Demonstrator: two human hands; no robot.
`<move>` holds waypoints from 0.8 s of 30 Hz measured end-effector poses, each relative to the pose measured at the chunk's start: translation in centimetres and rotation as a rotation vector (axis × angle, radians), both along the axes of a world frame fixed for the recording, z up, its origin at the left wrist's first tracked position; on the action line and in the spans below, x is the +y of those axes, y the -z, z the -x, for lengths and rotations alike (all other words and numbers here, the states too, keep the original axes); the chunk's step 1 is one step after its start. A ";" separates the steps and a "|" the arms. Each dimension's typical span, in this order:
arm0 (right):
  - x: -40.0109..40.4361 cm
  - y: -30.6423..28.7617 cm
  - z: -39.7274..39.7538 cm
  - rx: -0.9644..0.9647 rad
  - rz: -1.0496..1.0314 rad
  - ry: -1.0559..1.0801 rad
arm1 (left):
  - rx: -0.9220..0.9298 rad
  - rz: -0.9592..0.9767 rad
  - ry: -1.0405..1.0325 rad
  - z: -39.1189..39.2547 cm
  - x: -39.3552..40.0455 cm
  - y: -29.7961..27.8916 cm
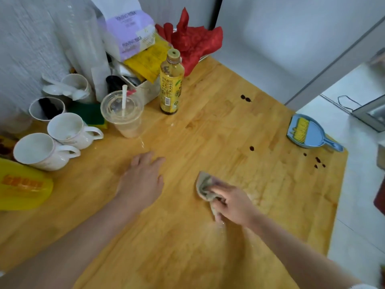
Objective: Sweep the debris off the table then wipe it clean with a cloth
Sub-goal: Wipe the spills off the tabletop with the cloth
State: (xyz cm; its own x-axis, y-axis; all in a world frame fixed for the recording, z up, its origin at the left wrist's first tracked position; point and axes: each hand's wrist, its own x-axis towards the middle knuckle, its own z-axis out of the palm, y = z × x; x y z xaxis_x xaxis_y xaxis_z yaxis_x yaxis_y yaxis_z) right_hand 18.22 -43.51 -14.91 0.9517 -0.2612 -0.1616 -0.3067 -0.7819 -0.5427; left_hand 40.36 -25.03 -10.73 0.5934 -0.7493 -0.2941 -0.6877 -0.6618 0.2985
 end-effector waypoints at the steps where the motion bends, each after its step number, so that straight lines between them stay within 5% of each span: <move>1: -2.9 -0.1 2.0 0.008 0.010 0.242 | 0.017 -0.036 0.025 0.9 -0.2 0.3; 4: -9.0 -0.7 7.3 0.016 0.059 1.112 | 0.080 -0.099 0.078 4.5 -1.4 0.7; 6: -8.1 0.3 8.6 -0.021 0.092 1.303 | 0.124 -0.126 0.107 7.2 -2.8 1.0; 8: -3.1 1.7 9.2 -0.011 0.102 0.971 | 0.125 -0.138 0.131 9.8 -4.6 0.8; 12: 4.5 1.9 15.3 0.016 0.061 -0.115 | 0.148 -0.171 0.141 14.8 -7.2 0.0; 14: 0.4 0.8 18.5 -0.085 0.105 -0.060 | 0.149 -0.191 0.129 17.4 -8.1 0.0; 18: -10.1 -0.7 20.8 0.011 -0.029 1.030 | 0.142 -0.224 0.078 22.3 -9.5 0.6; 19: -11.3 -0.3 21.1 0.025 -0.043 1.160 | 0.144 -0.227 0.074 23.8 -10.0 0.7; 21: -10.6 0.5 21.2 -0.031 0.003 1.063 | 0.175 -0.244 0.055 25.8 -11.0 1.0; 24: -4.4 1.5 23.9 0.005 -0.013 0.482 | 0.211 -0.281 -0.010 27.2 -12.0 1.6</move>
State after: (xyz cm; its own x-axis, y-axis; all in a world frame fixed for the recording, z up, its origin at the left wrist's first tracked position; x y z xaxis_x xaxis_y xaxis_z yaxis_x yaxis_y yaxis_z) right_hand -5.68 -47.94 -16.42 0.7216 -0.6706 -0.1723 -0.6355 -0.5428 -0.5491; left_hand 13.21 -37.00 -12.31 0.5043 -0.6158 -0.6054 -0.6230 -0.7449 0.2387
